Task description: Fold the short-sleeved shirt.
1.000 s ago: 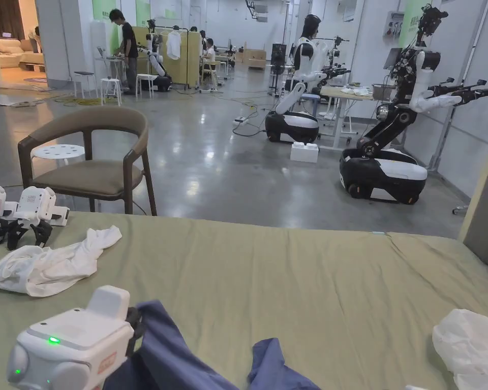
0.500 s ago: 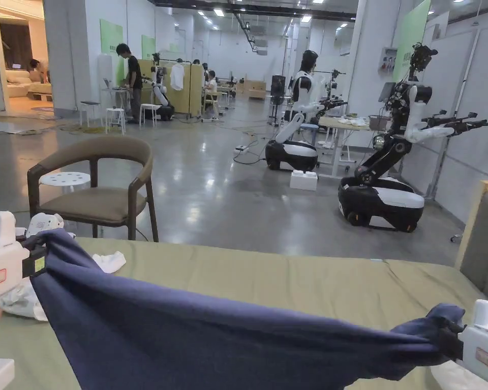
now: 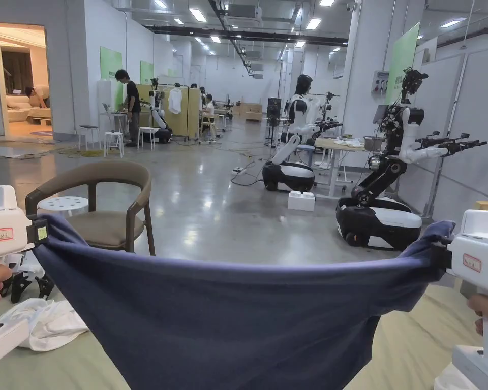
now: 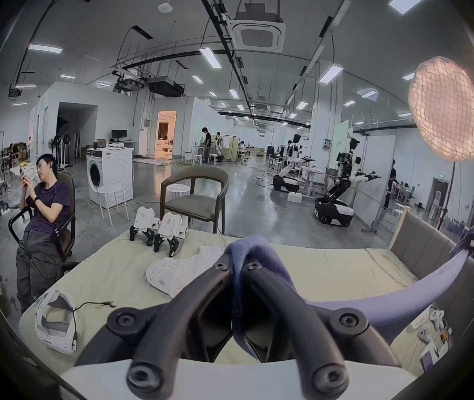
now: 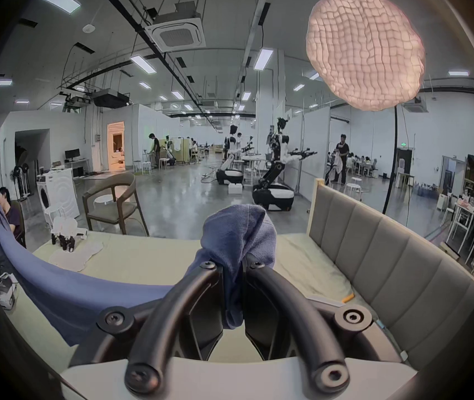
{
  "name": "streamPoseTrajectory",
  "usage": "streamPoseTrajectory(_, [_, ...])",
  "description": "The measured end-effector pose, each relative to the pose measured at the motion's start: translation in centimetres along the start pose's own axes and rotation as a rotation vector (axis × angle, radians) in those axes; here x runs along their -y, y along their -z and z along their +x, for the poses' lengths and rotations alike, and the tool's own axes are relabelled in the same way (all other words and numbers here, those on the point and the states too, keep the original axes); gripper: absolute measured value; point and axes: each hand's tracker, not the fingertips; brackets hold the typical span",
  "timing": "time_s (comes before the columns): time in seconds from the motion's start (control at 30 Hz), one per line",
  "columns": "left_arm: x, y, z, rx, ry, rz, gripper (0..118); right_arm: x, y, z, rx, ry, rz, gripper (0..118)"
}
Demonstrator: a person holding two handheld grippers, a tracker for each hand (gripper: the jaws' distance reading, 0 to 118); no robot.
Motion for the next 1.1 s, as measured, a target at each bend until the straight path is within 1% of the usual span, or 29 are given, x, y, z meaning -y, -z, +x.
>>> streamPoseTrajectory(0.1, [-1.5, 0.7, 0.3, -0.001, 0.0, 0.018, 0, -2.2, 0.7, 0.1, 0.011, 0.015, 0.034, 9])
streamPoseTrajectory(0.2, [-2.2, 1.2, 0.8, 0.003, 0.011, 0.029, 0, -3.3, 1.2, 0.2, 0.018, 0.003, 0.058, 9])
streamPoseTrajectory(0.27, [-1.9, 1.2, 0.9, 0.008, 0.018, 0.028, 0, -3.5, 1.3, 0.0, 0.026, -0.02, 0.062, 9])
streamPoseTrajectory(0.37, [-0.3, 1.3, 0.7, 0.019, 0.02, 0.018, 0, -1.9, 1.2, 0.2, 0.026, -0.016, 0.055, 9])
streamPoseTrajectory(0.43, [1.7, 1.3, 0.5, 0.022, 0.015, -0.001, 0, -0.2, 1.1, 0.3, 0.021, -0.013, 0.037, 9])
streamPoseTrajectory(0.53, [5.6, 1.0, 0.1, 0.017, 0.006, -0.037, 0, 3.3, 1.0, 0.4, 0.024, -0.031, 0.003, 9])
streamPoseTrajectory(0.63, [9.9, 0.3, -0.2, 0.007, 0.063, -0.094, 0, 7.2, 0.4, 0.6, 0.022, -0.028, -0.045, 9])
streamPoseTrajectory(0.73, [14.2, -1.0, -0.5, 0.007, 0.09, -0.138, 0, 11.5, 0.0, 1.0, 0.028, -0.05, -0.082, 9])
streamPoseTrajectory(0.87, [19.5, -3.6, -0.9, 0.002, 0.126, -0.182, 0, 16.9, -2.6, 1.1, 0.045, -0.079, -0.151, 9])
streamPoseTrajectory(0.9, [20.8, -4.5, -1.0, 0.005, 0.156, -0.219, 0, 18.3, -3.4, 1.3, 0.043, -0.084, -0.173, 9])
streamPoseTrajectory(1.0, [24.3, -7.2, -1.6, 0.007, 0.112, -0.268, 0, 22.0, -5.7, 1.6, 0.054, -0.068, -0.243, 9])
streamPoseTrajectory(1.1, [27.8, -9.4, -2.5, -0.03, 0.078, -0.345, 0, 25.5, -7.5, 2.0, 0.067, -0.07, -0.312, 9])
